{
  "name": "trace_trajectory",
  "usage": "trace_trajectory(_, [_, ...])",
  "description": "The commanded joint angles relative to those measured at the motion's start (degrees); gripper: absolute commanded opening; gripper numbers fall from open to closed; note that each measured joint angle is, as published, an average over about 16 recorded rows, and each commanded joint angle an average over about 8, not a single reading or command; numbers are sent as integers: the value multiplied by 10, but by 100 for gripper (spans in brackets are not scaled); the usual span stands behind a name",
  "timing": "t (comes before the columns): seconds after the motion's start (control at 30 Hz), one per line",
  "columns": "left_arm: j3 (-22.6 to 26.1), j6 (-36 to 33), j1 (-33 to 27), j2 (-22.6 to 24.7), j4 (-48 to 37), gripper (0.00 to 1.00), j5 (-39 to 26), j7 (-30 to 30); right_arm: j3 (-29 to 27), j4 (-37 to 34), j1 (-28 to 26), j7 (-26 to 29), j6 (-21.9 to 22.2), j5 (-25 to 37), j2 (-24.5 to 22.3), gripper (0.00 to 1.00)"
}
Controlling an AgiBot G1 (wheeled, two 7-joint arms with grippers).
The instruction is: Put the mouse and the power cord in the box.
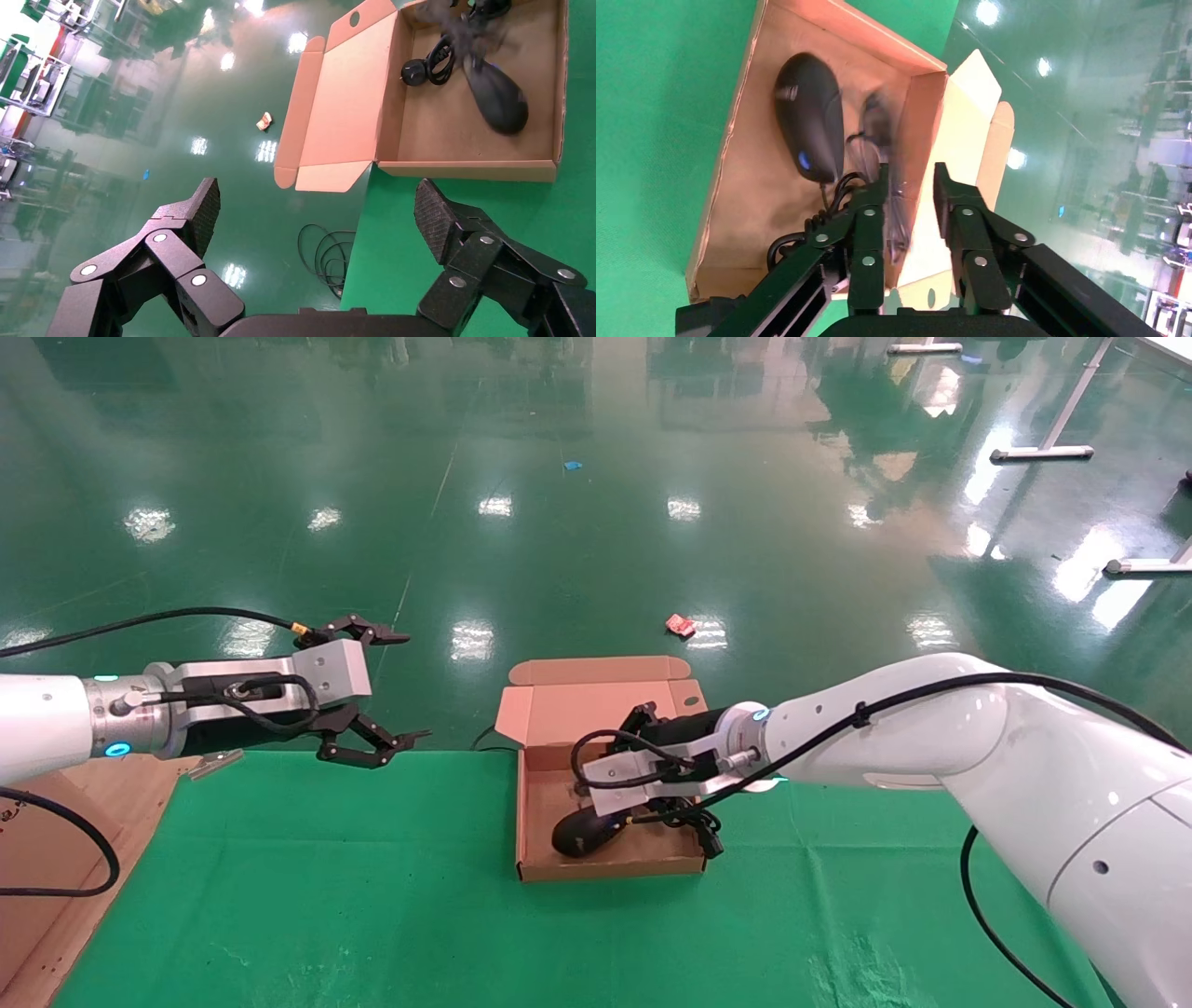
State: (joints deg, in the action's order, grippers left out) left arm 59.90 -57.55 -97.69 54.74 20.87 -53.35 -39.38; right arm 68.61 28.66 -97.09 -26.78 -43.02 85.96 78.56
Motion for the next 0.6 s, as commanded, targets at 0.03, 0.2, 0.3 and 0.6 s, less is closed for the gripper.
trace_trajectory(0.03, [0,0,0,0,0,100,0,0,-2,0,0,-1,-1,1,0,100])
trace_trajectory(0.2, [0,0,0,1,-1,100,0,0,-5,2,-1,-1,-3,1,-1,100])
trace_trajectory(0.3, [-4,-2,3,0,3,100,1,4,-11,7,3,3,-8,-3,-6,100])
trace_trajectory(0.6, [-56,-35,46,-24,66,100,14,63,-74,61,46,49,-59,-57,-58,100])
